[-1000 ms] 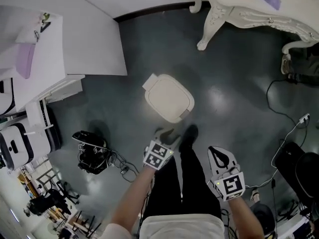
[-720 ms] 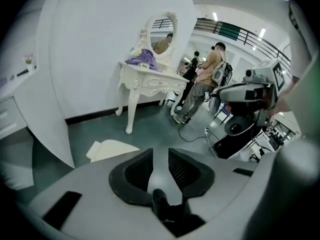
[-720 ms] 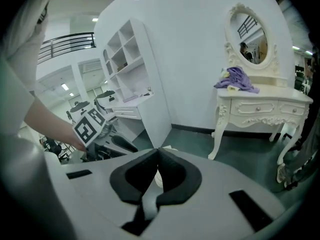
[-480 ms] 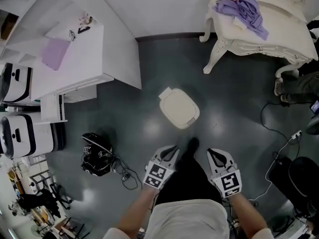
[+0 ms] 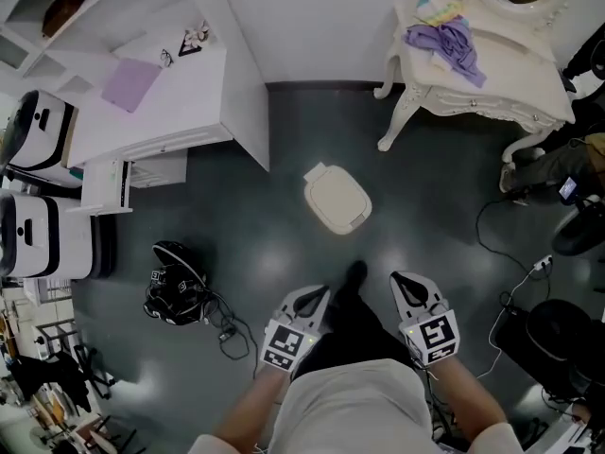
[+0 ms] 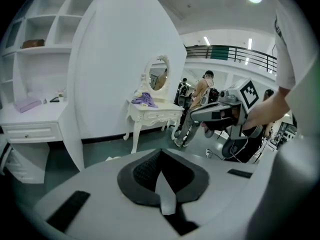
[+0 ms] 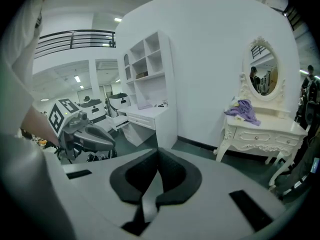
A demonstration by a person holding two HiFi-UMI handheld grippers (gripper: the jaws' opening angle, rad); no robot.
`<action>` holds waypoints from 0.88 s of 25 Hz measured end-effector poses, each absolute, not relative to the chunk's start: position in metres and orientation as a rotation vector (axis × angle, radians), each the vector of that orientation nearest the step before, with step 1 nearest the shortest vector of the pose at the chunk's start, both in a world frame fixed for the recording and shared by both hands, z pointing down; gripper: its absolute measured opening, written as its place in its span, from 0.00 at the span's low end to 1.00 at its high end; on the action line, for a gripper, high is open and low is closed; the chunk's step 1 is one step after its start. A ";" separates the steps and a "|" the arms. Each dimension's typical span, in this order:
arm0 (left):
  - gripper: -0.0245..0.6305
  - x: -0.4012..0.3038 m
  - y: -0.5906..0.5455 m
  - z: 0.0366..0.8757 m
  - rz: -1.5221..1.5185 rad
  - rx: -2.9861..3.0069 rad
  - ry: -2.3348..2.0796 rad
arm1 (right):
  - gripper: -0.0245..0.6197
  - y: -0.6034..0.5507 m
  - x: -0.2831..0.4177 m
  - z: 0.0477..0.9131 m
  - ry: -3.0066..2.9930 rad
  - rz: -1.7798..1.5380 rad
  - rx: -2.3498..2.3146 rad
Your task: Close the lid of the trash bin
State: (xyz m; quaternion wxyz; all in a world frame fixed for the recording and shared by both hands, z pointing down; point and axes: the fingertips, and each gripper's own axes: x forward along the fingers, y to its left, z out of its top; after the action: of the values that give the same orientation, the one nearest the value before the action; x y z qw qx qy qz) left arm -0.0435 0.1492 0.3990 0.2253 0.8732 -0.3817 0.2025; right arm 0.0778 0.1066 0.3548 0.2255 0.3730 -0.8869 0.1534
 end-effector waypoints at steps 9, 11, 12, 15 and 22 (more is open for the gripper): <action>0.06 -0.049 0.221 0.336 0.384 2.404 -1.089 | 0.06 0.191 0.094 0.306 -2.458 0.353 1.069; 0.06 -0.048 0.233 0.327 0.374 2.406 -1.100 | 0.06 0.203 0.098 0.297 -2.465 0.338 1.066; 0.06 -0.048 0.238 0.323 0.369 2.406 -1.109 | 0.06 0.207 0.099 0.292 -2.473 0.331 1.063; 0.06 -0.043 0.249 0.309 0.348 2.403 -1.147 | 0.06 0.216 0.106 0.276 -2.503 0.321 1.052; 0.06 -0.019 0.266 0.278 0.305 2.389 -1.230 | 0.06 0.221 0.136 0.244 -2.539 0.277 1.010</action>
State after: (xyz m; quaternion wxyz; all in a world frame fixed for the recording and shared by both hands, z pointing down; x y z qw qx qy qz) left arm -0.0193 0.2662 0.2784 0.2168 0.8623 -0.4441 0.1102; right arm 0.1362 0.2213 0.2442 0.1961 0.3607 -0.9065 0.0989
